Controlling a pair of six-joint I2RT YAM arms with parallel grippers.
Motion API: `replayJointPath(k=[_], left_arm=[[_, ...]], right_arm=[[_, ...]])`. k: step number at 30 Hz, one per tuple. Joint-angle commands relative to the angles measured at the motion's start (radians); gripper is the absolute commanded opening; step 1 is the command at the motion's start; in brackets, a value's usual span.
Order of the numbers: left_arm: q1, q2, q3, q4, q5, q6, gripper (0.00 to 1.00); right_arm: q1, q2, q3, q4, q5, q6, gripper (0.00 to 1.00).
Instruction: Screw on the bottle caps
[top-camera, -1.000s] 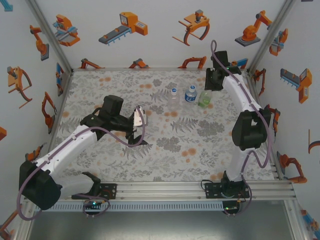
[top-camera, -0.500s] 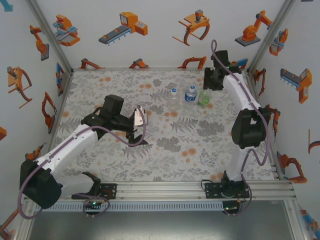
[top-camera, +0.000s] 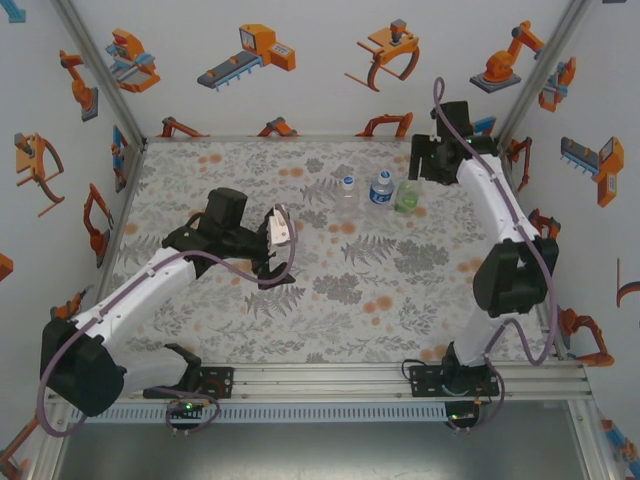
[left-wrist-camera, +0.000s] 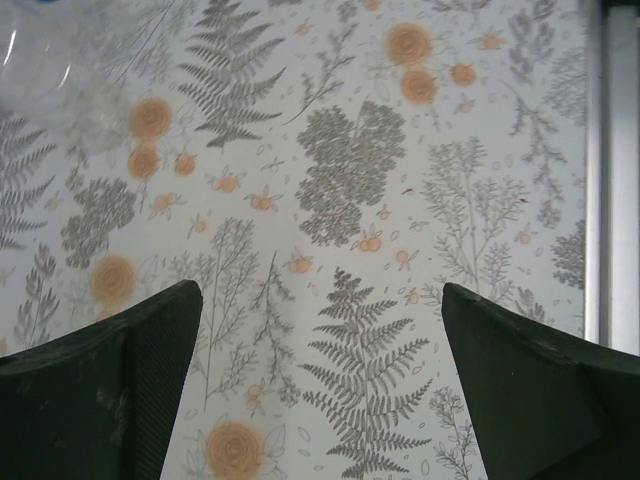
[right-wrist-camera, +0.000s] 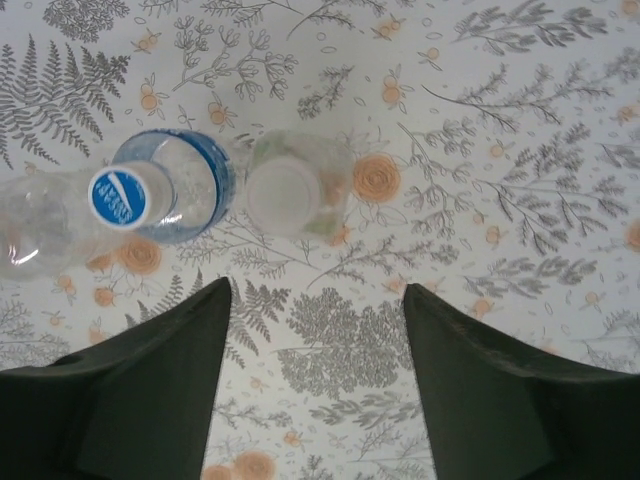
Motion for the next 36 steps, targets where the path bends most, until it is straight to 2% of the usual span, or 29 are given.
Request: replayJointPath(k=[1,4,7,14,21,25,29,33,36], left_arm=[[0.01,0.014,0.021,0.038,-0.143,-0.108,0.97],[0.02,0.009,0.031,0.045,-0.239,-0.166,0.97],[0.046,-0.002,0.025,0.074,-0.311,-0.246,0.97],[0.144,-0.097,-0.181,0.251,-0.515,-0.384,0.97],[0.221,-0.111,-0.434,0.542,-0.694,-0.442,0.97],[0.25,-0.039,-0.513,0.724,-0.729,-0.438,0.97],[0.29,0.065,-0.555,0.917,-0.722,-0.428,0.97],[0.325,0.159,-0.601,1.134,-0.679,-0.413,0.97],[0.335,0.183,-0.61,1.192,-0.7,-0.426,0.97]], right_arm=[[-0.003,-0.09,-0.101,0.022,0.045,-0.019,0.71],[-0.002,-0.17,-0.227,0.084,0.06,-0.023,0.78],[-0.004,-0.231,-0.351,0.149,0.085,-0.024,0.99],[-0.005,-0.302,-0.625,0.351,0.188,-0.065,0.99],[-0.012,-0.306,-0.954,0.775,0.221,-0.138,0.99],[-0.014,-0.303,-1.109,1.05,0.226,-0.208,0.99],[-0.023,-0.295,-1.158,1.205,0.233,-0.255,1.0],[-0.054,-0.292,-1.213,1.362,0.171,-0.231,1.0],[-0.068,-0.278,-1.245,1.434,0.143,-0.225,1.0]])
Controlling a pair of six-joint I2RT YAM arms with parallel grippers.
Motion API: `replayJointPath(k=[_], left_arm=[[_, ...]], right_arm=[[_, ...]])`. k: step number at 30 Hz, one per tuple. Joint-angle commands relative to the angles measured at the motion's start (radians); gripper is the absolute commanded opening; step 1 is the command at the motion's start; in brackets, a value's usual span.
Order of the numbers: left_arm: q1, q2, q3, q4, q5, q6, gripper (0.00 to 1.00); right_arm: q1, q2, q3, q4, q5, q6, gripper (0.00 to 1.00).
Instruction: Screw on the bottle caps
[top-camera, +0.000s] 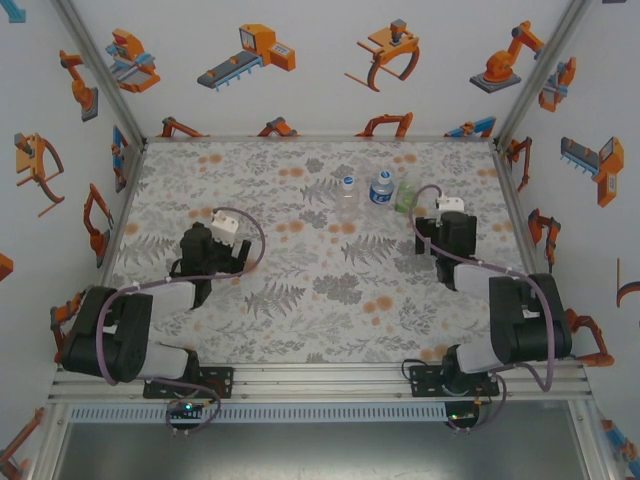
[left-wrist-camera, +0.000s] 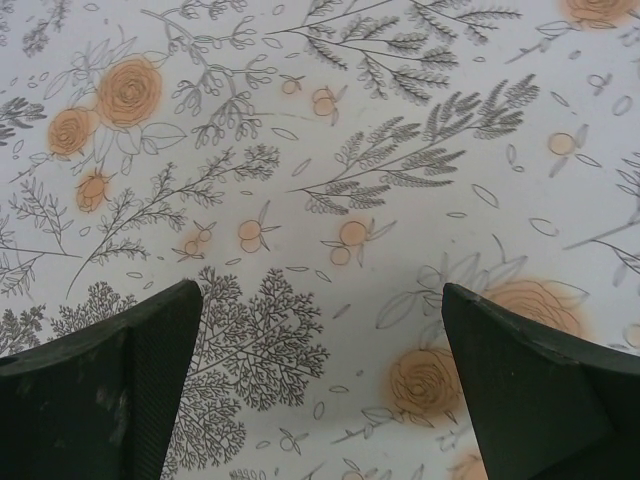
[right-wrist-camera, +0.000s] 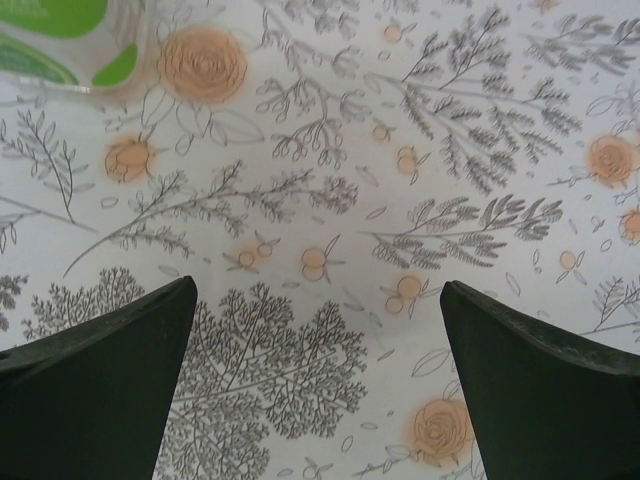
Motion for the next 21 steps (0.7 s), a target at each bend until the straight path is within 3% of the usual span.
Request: replayJointPath(k=[1,7,10,16,21], left_arm=[[0.018,-0.001,-0.009,0.156,0.017,-0.02,0.97],[0.088,-0.017,-0.044,0.207,0.118,-0.069,0.97],[0.124,-0.014,-0.072,0.269,0.142,-0.105,0.97],[0.204,0.021,-0.073,0.322,0.199,-0.185,0.97],[0.241,0.168,-0.089,0.521,0.221,-0.232,0.97]], right_arm=[[-0.018,0.009,-0.033,0.171,-0.042,-0.002,1.0],[-0.072,0.018,-0.055,0.217,-0.124,0.038,1.0],[-0.112,0.091,-0.117,0.403,-0.209,0.061,1.0],[-0.119,0.085,-0.148,0.446,-0.203,0.069,1.0],[-0.118,0.084,-0.15,0.446,-0.096,0.111,0.99]])
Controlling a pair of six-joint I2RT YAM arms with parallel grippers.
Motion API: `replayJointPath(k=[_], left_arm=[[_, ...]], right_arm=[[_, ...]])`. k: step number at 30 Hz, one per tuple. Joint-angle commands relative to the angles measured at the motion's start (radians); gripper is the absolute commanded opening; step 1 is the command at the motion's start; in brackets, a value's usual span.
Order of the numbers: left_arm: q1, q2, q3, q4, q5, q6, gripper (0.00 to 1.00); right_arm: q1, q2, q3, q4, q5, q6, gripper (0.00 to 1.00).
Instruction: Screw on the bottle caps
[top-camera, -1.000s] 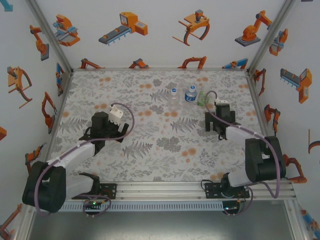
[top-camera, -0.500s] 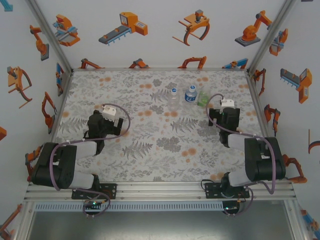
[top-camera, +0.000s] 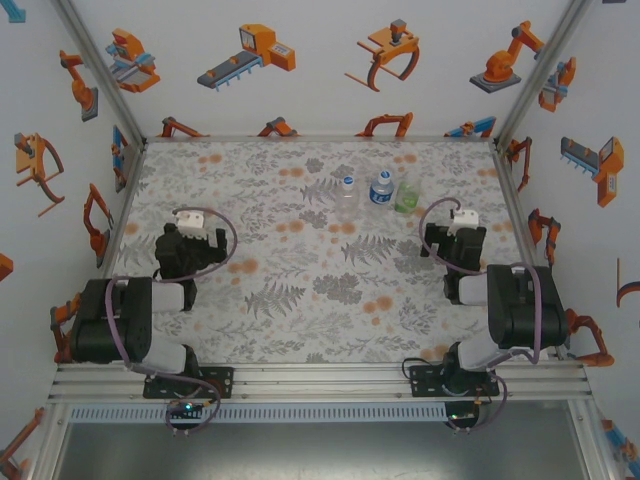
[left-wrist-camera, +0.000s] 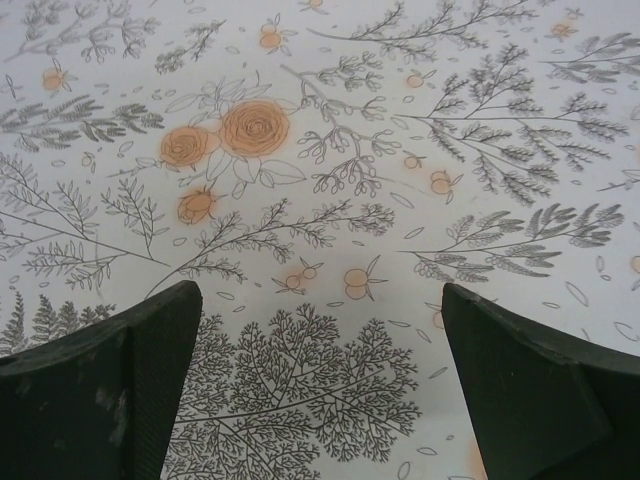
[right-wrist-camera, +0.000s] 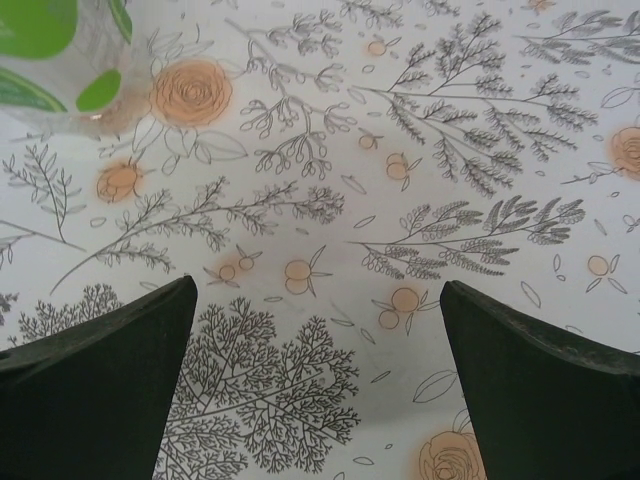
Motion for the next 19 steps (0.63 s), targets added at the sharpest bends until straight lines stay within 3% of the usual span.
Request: replayJointPath(k=[1,2,4,6,13,19], left_arm=[[0.022,0.047,-0.002,0.084,0.064,-0.06,0.97],[0.022,0.016,0.023,-0.013,0.063,-0.052,0.97],[0.023,0.051,0.053,-0.002,0.022,-0.077,0.97],[0.02,0.036,0.105,-0.131,-0.044,-0.09,0.97],[0.017,0.042,0.106,-0.118,-0.076,-0.102,0.97],[0.022,0.043,0.11,-0.125,-0.075,-0.107,0.97]], right_arm=[[-0.001,-0.001,0.01,0.051,0.07,0.048,0.99],[-0.001,-0.002,0.016,0.038,0.07,0.05,0.99],[-0.002,0.0,0.031,0.009,0.067,0.048,0.99],[-0.002,0.001,0.041,-0.006,0.057,0.044,0.99],[-0.002,0.002,0.053,-0.027,-0.033,0.009,0.99],[-0.004,-0.001,0.04,0.0,-0.031,0.008,0.99]])
